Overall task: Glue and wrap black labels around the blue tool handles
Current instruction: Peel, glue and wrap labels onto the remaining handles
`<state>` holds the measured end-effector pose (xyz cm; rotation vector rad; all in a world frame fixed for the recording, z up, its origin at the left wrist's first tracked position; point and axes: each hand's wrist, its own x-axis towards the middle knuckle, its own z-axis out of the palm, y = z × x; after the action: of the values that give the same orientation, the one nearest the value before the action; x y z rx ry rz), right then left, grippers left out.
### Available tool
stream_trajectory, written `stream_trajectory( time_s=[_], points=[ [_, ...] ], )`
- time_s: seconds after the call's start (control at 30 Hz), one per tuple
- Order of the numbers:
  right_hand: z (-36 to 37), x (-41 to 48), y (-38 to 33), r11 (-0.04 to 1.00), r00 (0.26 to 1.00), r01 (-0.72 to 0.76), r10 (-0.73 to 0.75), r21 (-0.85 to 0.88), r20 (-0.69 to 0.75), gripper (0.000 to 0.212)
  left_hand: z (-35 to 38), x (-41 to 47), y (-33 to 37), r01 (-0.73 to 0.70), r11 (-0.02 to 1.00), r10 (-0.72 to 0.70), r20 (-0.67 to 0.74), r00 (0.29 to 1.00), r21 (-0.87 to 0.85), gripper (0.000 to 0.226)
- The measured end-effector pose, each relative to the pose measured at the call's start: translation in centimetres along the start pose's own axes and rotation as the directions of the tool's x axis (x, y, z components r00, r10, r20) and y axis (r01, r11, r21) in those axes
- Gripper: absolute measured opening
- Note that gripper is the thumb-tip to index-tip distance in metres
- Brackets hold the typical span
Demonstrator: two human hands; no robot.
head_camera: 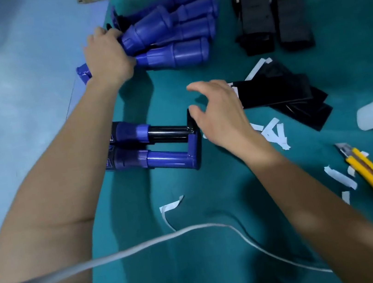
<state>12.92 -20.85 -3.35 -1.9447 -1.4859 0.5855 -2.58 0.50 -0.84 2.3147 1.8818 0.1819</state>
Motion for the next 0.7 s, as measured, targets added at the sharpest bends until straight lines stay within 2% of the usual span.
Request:
stream_trajectory(
  time_s=[0.13,0.23,0.3,0.37,0.43,0.5,0.53,0.63,0.7],
  points=[
    [-0.8,-1.5,0.5,0.993,0.999,-0.043,0.042,0.11,0.009,0.039,-1.0,-0.7,1.6,-0.068,0.978,0.067,0.009,0.998,0.196,0.029],
    [-2.5,-2.6,0.8,0.964,0.994,-0.102,0.111,0.245,-0.023,0.04,-3.4,-3.9,3.6,-0.13,0.974,0.149,-0.093,0.984,0.185,0.016],
    [-3.6,-3.6,0.4,0.916,0.988,-0.132,0.15,0.379,-0.02,0.047,-4.9,-6.9,5.4,-0.184,0.98,0.195,-0.199,0.96,0.071,0.023],
    [-4.8,-4.9,0.0,0.871,0.989,-0.116,0.146,0.478,-0.026,0.059,-6.2,-10.4,7.5,-0.247,0.942,0.194,-0.23,0.954,-0.226,0.035],
    [-6.2,-6.7,-0.1,0.849,0.993,-0.082,0.117,0.522,-0.034,0.071,-6.9,-14.0,9.7,-0.281,0.797,0.251,-0.129,0.959,-0.535,0.04],
    [-7.5,-8.6,0.5,0.84,0.994,-0.072,0.108,0.537,-0.035,0.074,-6.0,-17.1,11.8,-0.302,0.616,0.366,-0.075,0.928,-0.727,0.038],
    [-8.1,-9.5,1.1,0.844,0.994,-0.058,0.099,0.533,-0.048,0.07,-5.2,-18.7,12.8,-0.261,0.524,0.396,-0.039,0.917,-0.811,0.032],
    [-10.4,-12.9,3.6,0.889,0.987,-0.057,0.118,0.454,-0.107,0.06,-2.2,-23.8,15.3,0.028,0.236,0.439,0.133,0.889,-0.971,0.015],
    [-11.5,-15.5,5.6,0.931,0.987,-0.085,0.128,0.355,-0.098,0.061,-0.1,-26.7,16.2,0.19,0.146,0.466,0.237,0.853,-0.971,0.02]
  ],
)
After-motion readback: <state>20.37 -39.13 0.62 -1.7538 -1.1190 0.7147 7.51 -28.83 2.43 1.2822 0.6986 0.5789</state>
